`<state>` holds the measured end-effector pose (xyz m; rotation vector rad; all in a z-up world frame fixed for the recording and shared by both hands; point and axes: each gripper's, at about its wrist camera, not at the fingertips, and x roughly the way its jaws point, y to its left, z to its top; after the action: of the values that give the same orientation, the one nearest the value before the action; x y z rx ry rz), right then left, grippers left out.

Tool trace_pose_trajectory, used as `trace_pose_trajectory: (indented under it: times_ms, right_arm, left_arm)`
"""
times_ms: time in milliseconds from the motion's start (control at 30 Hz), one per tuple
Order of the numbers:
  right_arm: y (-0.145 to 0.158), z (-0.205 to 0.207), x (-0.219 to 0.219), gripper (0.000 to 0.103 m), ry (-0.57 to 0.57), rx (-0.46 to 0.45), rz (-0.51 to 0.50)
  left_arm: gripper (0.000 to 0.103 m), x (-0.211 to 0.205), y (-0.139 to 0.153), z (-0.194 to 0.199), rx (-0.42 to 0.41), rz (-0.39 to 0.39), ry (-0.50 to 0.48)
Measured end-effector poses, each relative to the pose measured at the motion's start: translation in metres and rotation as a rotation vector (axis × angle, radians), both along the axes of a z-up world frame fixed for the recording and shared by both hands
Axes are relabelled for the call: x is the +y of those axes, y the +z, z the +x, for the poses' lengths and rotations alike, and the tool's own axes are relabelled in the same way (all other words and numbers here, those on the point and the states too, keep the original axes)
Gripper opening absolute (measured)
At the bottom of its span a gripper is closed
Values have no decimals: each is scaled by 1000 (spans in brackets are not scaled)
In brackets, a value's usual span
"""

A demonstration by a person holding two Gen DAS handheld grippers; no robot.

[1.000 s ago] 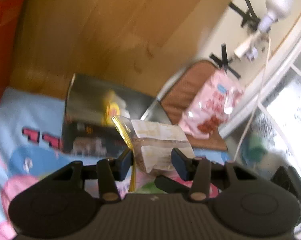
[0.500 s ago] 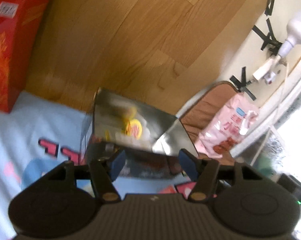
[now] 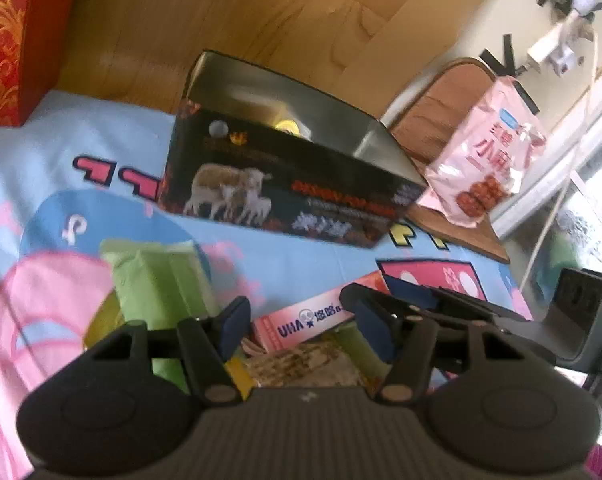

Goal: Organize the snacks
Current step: 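Grasp the pink UHA candy stick with the left gripper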

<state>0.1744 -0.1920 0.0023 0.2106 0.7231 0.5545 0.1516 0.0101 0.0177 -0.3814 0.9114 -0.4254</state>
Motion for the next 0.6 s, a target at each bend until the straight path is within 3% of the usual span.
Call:
trace_pose_trajectory:
  times_ms: [333, 500, 600]
  right_arm:
    - [2, -76, -7, 57, 32, -26, -5]
    - [3, -103, 7, 58, 41, -87, -87]
    - [7, -104, 4, 60, 57, -95, -71]
  left_arm:
    - [62, 17, -14, -60, 46, -72, -33]
    - [64, 21, -11, -66, 68, -98, -40]
    - [64, 27, -9, -69, 65, -119, -37]
